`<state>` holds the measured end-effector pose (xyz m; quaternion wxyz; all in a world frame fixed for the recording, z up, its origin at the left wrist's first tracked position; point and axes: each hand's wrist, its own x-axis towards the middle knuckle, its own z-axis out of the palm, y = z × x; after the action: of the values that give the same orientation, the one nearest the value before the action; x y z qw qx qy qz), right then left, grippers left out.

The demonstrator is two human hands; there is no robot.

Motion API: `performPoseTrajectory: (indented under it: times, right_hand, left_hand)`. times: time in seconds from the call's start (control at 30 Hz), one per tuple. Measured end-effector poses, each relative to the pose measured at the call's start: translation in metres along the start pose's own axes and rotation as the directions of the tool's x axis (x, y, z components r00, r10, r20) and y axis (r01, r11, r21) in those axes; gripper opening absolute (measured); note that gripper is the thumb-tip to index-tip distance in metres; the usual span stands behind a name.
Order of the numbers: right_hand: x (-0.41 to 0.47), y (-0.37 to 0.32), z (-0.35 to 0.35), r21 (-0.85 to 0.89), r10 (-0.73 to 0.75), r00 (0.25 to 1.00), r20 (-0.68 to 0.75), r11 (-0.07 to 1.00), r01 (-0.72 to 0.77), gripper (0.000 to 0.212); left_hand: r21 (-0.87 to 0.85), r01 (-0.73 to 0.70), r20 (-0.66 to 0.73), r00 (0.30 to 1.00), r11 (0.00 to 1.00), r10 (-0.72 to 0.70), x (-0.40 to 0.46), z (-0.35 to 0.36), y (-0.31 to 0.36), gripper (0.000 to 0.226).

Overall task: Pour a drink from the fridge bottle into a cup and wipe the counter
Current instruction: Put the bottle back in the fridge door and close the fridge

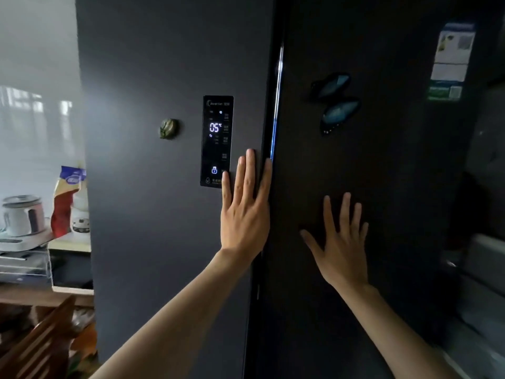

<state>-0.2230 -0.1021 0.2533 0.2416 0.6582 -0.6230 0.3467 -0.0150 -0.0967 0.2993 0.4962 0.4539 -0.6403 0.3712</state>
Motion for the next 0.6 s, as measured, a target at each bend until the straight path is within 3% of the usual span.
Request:
performPoseTrajectory:
  times: [0.17, 0.37, 0.6]
  right_hand:
    - [0.001, 0.003, 0.023, 0.044, -0.001, 0.994, -0.108, 0.999, 0.005, 0.087]
    - [0.008, 0.007, 0.045, 0.032, -0.018, 0.976, -0.215, 0.999, 0.025, 0.085]
    - [0.002, -0.001, 0.024, 0.019, -0.01, 0.993, -0.12, 1.0, 0.012, 0.088]
  left_hand:
    - [0.094, -0.087, 0.137, 0.988, 0.992, 0.073, -0.016, 0.044, -0.015, 0.061]
    - [0.154, -0.066, 0.068, 0.996, 0.986, 0.056, -0.023, 0.077, -0.024, 0.059]
    - [0.133, -0.073, 0.241, 0.97, 0.988, 0.039, -0.021, 0.048, -0.016, 0.062]
